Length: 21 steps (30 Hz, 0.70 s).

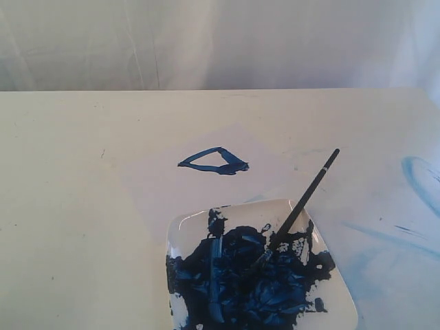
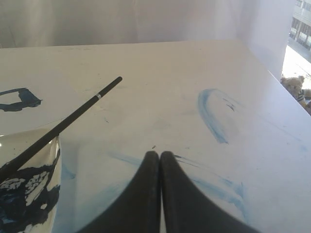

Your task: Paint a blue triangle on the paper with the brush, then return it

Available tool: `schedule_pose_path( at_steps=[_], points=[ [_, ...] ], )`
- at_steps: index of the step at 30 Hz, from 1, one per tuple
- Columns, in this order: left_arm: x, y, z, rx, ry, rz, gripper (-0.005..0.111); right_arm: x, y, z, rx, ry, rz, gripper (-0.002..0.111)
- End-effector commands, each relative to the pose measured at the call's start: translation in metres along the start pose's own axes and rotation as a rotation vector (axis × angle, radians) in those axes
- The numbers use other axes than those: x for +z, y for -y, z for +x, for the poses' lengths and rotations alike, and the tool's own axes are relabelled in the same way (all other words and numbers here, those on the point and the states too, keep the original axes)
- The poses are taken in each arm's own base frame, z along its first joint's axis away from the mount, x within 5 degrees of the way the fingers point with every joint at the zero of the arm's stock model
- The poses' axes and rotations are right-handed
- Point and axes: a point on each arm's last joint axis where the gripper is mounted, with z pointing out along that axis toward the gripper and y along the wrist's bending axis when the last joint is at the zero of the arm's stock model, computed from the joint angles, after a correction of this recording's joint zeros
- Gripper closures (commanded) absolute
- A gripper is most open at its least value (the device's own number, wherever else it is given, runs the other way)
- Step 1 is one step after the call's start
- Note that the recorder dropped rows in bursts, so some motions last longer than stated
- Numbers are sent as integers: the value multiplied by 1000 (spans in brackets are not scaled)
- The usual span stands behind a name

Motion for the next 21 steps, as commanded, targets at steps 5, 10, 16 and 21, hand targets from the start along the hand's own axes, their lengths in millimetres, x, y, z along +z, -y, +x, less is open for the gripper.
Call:
schedule_pose_path(
  at_steps=[5,10,16,21],
  points=[
    [1,0,3,-2,-11,0,107,0,0,-1,1,14,5,108],
    [1,0,3,2,-11,-3,107,0,0,-1,1,14,5,108],
    [1,2,3,21,-12,31,107,0,0,-1,1,14,5,108],
    [0,3,3,36,-13,62,107,0,0,-1,1,14,5,108]
  ],
)
